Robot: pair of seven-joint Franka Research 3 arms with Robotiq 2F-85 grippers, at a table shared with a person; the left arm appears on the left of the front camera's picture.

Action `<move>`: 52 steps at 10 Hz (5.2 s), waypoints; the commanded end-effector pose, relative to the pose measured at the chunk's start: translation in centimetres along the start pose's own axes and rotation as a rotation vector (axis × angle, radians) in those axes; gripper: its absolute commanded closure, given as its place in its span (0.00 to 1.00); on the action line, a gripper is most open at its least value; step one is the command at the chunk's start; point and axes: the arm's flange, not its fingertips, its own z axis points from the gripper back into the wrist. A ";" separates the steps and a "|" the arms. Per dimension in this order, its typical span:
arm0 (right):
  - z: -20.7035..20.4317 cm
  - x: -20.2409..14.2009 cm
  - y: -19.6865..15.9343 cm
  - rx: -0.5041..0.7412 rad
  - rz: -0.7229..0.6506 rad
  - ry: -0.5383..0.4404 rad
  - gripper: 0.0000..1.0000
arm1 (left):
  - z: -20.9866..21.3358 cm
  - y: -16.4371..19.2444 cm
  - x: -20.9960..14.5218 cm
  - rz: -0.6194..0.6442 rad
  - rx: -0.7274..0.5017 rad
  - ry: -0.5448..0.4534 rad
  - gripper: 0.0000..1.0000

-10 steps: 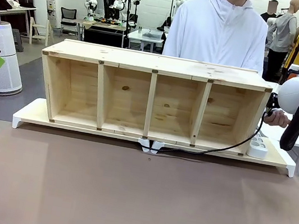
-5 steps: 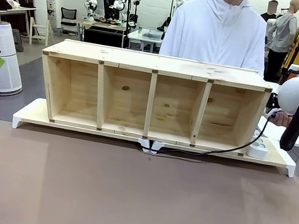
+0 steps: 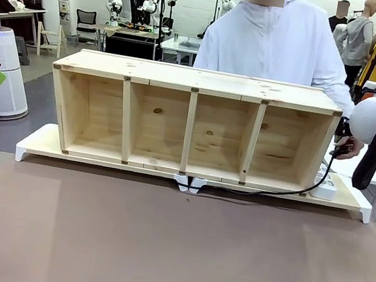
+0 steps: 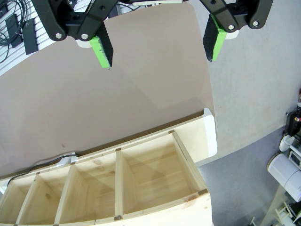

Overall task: Perform cable management.
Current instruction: Release the Power Cable when the human grasps it.

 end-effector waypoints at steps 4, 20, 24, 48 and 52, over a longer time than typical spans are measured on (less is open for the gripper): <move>0.0 -0.1 0.1 -0.001 0.002 0.008 0.00 | -0.1 0.0 0.2 0.000 0.004 -0.010 0.00; 0.0 -0.1 0.1 -0.001 0.002 0.008 0.00 | -0.1 0.0 0.2 0.000 0.004 -0.010 0.00; 0.0 -0.1 0.1 -0.001 0.002 0.008 0.00 | -0.1 0.0 0.2 0.000 0.004 -0.010 0.00; 0.0 -0.1 0.1 -0.001 0.002 0.008 0.00 | -0.1 0.0 0.2 0.000 0.004 -0.010 0.00; 0.0 -0.1 0.1 -0.001 0.002 0.008 0.00 | -0.1 0.0 0.2 0.000 0.004 -0.010 0.00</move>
